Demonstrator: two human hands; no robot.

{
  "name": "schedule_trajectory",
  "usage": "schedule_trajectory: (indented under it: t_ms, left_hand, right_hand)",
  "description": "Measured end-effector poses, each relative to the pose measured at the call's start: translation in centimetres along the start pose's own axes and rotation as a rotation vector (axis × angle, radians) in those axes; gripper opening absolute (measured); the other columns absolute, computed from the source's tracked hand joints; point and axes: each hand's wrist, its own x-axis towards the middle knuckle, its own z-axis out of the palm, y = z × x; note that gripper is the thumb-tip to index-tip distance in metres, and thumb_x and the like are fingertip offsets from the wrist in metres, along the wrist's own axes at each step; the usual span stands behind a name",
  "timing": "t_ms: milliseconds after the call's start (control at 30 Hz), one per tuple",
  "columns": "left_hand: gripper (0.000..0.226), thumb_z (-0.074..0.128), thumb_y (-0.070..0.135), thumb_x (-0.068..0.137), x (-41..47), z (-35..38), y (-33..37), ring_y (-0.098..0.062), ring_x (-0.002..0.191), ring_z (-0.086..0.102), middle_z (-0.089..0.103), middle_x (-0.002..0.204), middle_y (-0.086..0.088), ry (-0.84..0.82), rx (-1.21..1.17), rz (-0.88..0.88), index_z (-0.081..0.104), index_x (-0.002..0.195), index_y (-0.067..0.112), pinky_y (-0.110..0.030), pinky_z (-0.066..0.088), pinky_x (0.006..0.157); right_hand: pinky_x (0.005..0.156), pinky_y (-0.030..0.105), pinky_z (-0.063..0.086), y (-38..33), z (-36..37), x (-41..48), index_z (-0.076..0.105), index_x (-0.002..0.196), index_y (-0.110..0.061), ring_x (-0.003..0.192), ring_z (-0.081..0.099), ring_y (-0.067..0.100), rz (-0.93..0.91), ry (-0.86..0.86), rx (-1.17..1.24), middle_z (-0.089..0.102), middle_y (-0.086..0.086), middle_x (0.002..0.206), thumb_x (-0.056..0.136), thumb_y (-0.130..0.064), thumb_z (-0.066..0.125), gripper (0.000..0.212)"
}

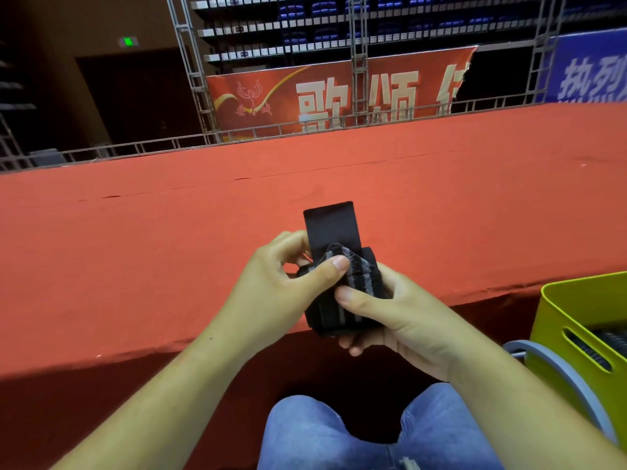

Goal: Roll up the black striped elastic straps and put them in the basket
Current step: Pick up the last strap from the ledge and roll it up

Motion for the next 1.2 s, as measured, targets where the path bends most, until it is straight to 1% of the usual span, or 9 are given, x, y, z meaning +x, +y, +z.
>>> schedule_trajectory:
  t_ms: [167,367,500,600,700,767,933,1033,1200]
  left_hand:
    - [0.013,0.072,0.040,0.095,0.4,-0.2,0.3,-0.028,0.095,0.062,0.074,0.098,0.000,-0.018,-0.043,-0.010,0.076,0.101,0.029,-0.036,0.051,0.087]
    - [0.007,0.070,0.031,0.097,0.3,-0.1,0.2,-0.020,0.096,0.064,0.075,0.100,0.001,-0.030,-0.070,-0.038,0.075,0.102,0.028,-0.028,0.051,0.087]
    - [0.021,0.069,0.037,0.096,0.1,0.1,0.4,-0.019,0.109,0.071,0.075,0.114,0.002,-0.160,-0.232,-0.188,0.070,0.114,0.028,-0.048,0.053,0.103]
    - [0.020,0.064,0.034,0.100,-0.1,0.3,0.8,-0.025,0.106,0.072,0.074,0.115,-0.001,-0.218,-0.339,-0.267,0.068,0.119,0.029,-0.056,0.054,0.102]
    - [0.023,0.062,0.034,0.099,-0.2,0.6,1.1,-0.024,0.097,0.074,0.075,0.111,-0.003,-0.225,-0.371,-0.255,0.066,0.120,0.027,-0.053,0.057,0.097]
    - [0.025,0.065,0.037,0.096,-0.2,0.6,1.2,-0.025,0.096,0.074,0.076,0.110,-0.005,-0.216,-0.384,-0.234,0.066,0.119,0.026,-0.052,0.057,0.093]
    - [0.006,0.069,0.029,0.096,-0.2,0.7,1.1,-0.020,0.085,0.068,0.072,0.093,-0.002,-0.165,-0.386,-0.230,0.069,0.098,0.024,-0.043,0.052,0.076]
    - [0.015,0.072,0.028,0.095,-0.2,0.8,1.2,-0.018,0.075,0.062,0.065,0.081,-0.002,-0.130,-0.403,-0.240,0.064,0.083,0.023,-0.033,0.045,0.067]
    - [0.015,0.074,0.028,0.088,-0.1,1.0,1.3,-0.019,0.078,0.065,0.068,0.087,-0.005,-0.102,-0.454,-0.298,0.064,0.092,0.017,-0.029,0.049,0.064]
  right_hand:
    - [0.062,0.035,0.058,0.0,-0.1,-0.1,0.068,0.126,-0.025,0.074,0.067,0.033,-0.001,-0.007,-0.013,0.075,0.017,0.098,0.085,-0.030,0.078,0.042]
    - [0.072,0.038,0.059,0.0,-0.3,-0.2,0.069,0.123,-0.032,0.084,0.072,0.032,-0.043,-0.005,-0.061,0.076,0.014,0.107,0.085,-0.026,0.080,0.040]
    - [0.078,0.037,0.061,0.1,-0.7,-0.1,0.070,0.119,-0.030,0.096,0.075,0.026,-0.110,0.012,-0.131,0.076,0.009,0.110,0.087,-0.011,0.080,0.038]
    - [0.081,0.041,0.063,-0.1,-0.9,0.0,0.070,0.115,-0.028,0.099,0.074,0.027,-0.166,0.034,-0.202,0.073,0.015,0.111,0.085,0.000,0.081,0.042]
    - [0.089,0.050,0.062,-0.2,-1.0,-0.1,0.070,0.117,-0.027,0.105,0.072,0.038,-0.189,0.031,-0.245,0.071,0.018,0.114,0.084,0.002,0.083,0.046]
    - [0.096,0.053,0.061,-0.4,-1.1,-0.2,0.070,0.116,-0.028,0.110,0.071,0.036,-0.189,0.031,-0.276,0.072,0.015,0.114,0.083,0.002,0.084,0.047]
    - [0.088,0.029,0.058,-0.9,-1.1,-0.3,0.068,0.111,-0.020,0.098,0.072,0.015,-0.209,0.031,-0.336,0.073,0.010,0.105,0.079,0.004,0.087,0.044]
    - [0.088,0.029,0.058,-1.0,-1.2,-0.4,0.067,0.111,-0.018,0.096,0.072,0.015,-0.234,0.020,-0.382,0.073,0.006,0.100,0.077,0.004,0.088,0.046]
    - [0.088,0.035,0.061,-1.1,-1.2,-0.4,0.065,0.106,-0.016,0.093,0.072,0.016,-0.245,0.018,-0.446,0.073,0.004,0.100,0.074,0.002,0.092,0.045]
